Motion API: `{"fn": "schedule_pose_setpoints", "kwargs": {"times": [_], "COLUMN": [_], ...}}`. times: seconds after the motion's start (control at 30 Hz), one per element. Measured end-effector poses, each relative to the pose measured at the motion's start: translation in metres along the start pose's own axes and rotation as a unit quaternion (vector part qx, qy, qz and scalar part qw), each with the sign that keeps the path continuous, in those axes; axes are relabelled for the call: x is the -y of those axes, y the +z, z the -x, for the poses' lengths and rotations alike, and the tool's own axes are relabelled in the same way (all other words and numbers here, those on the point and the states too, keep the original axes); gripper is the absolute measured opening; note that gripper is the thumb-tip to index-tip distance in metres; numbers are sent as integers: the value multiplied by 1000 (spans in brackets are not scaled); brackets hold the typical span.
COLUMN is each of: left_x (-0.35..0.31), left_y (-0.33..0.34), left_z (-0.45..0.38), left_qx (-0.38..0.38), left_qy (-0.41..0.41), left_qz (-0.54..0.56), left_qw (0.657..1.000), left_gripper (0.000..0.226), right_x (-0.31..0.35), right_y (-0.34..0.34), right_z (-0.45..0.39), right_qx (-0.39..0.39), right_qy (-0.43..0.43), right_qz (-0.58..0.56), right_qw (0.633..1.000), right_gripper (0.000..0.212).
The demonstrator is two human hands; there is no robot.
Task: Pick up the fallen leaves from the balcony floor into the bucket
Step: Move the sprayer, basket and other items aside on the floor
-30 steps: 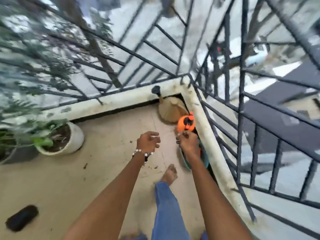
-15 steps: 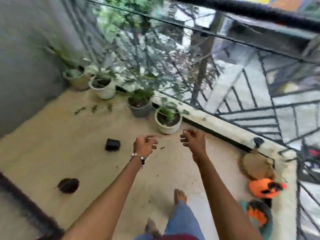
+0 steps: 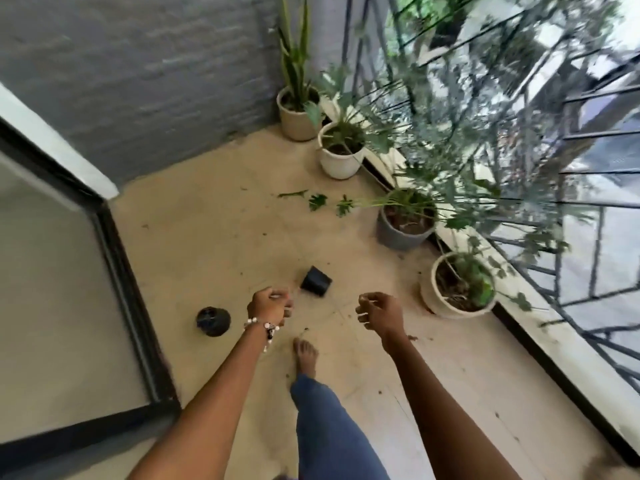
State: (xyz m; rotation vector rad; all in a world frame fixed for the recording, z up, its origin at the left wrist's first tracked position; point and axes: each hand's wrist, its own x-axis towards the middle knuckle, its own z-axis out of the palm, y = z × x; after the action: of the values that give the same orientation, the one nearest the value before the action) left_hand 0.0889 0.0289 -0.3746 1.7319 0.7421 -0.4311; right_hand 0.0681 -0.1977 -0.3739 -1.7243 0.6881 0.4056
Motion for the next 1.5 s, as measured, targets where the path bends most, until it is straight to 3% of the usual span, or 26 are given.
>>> {"fn": "schedule_pose_setpoints", "kwargs": {"times": [0.17, 0.37, 0.6, 0.7, 0.8, 0.83, 0.87, 0.9, 0.93, 1.0, 1.03, 1.07, 1.1, 1.13, 1.17, 1.27, 1.5], "left_x": [8, 67, 187, 229, 246, 257, 258, 293, 369, 409, 384, 311, 207, 144, 127, 45, -54], "left_y": [-12, 17, 91, 111, 124, 126, 111, 102, 109, 116, 115, 114, 118, 141, 148, 177, 269], "left_z": [-124, -299, -489, -534, -547, -567, -571, -552, -524, -488, -489, -491, -494, -471, -441, -365, -217], "left_qx": [20, 38, 87, 92, 112, 36, 16, 82, 113, 108, 137, 174, 194, 157, 153, 216, 321], "left_qy": [-70, -116, -134, -167, -227, -244, -330, -338, -295, -238, -262, -313, -293, -251, -216, -185, -175], "left_qz": [-37, -74, -118, -91, -65, -77, -35, -10, -82, -221, -172, -72, -44, -131, -95, -102, -128], "left_qw": [997, 990, 980, 978, 965, 966, 943, 937, 945, 940, 940, 931, 935, 946, 959, 953, 922], "left_gripper": [11, 10, 34, 34, 28, 27, 25, 27, 36, 49, 47, 41, 37, 35, 38, 41, 9], "right_x": [6, -44, -163, -197, -221, -223, -223, -222, -221, -209, -202, -189, -181, -166, -155, -124, -101], "right_y": [76, 163, 255, 287, 304, 304, 302, 295, 289, 267, 256, 238, 223, 201, 184, 122, -25], "right_z": [-105, -265, -451, -490, -502, -502, -499, -493, -485, -459, -445, -426, -411, -390, -372, -316, -204], "right_qx": [15, -17, -48, -54, -68, -71, -72, -71, -69, -68, -65, -61, -57, -60, -58, -65, -139], "right_qy": [45, 119, 219, 247, 244, 237, 232, 235, 238, 249, 251, 252, 252, 250, 248, 232, 188], "right_qz": [71, 142, 167, 184, 218, 208, 190, 160, 130, 62, 26, -20, -64, -113, -151, -228, -384], "right_qw": [996, 983, 960, 950, 942, 946, 951, 956, 960, 964, 965, 966, 964, 960, 955, 943, 893], "right_gripper": [13, 29, 98, 117, 111, 107, 104, 101, 100, 102, 104, 102, 97, 90, 83, 75, 57]}}
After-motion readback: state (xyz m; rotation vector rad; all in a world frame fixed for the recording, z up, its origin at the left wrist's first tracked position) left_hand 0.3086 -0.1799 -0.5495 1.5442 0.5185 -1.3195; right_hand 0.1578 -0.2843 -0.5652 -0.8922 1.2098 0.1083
